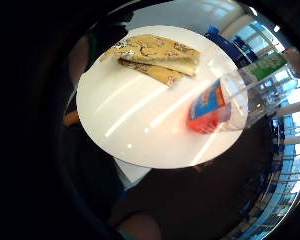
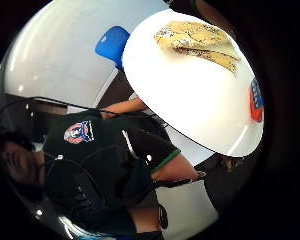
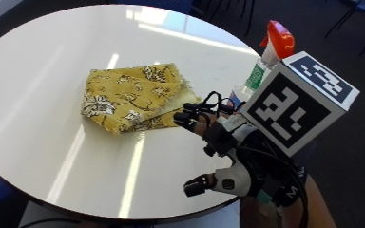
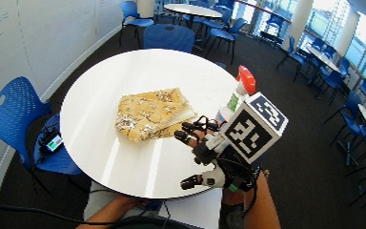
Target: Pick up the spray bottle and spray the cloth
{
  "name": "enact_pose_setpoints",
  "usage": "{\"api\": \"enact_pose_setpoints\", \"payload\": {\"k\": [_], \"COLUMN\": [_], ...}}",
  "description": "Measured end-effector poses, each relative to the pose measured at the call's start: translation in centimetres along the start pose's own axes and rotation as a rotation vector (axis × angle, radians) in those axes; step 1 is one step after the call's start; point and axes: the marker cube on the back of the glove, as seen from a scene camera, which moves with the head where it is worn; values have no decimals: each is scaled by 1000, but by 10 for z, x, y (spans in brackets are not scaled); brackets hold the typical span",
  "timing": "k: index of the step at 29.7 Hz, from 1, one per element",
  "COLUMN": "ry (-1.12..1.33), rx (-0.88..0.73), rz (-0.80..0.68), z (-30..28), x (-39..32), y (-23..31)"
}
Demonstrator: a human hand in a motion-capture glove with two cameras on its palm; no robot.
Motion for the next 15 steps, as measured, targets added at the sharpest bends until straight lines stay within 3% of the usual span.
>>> {"api": "enact_pose_setpoints", "payload": {"k": [15], "ry": [-26], "rx": [26], "rz": [-3], "z": [10], "x": [-4], "y": [5]}}
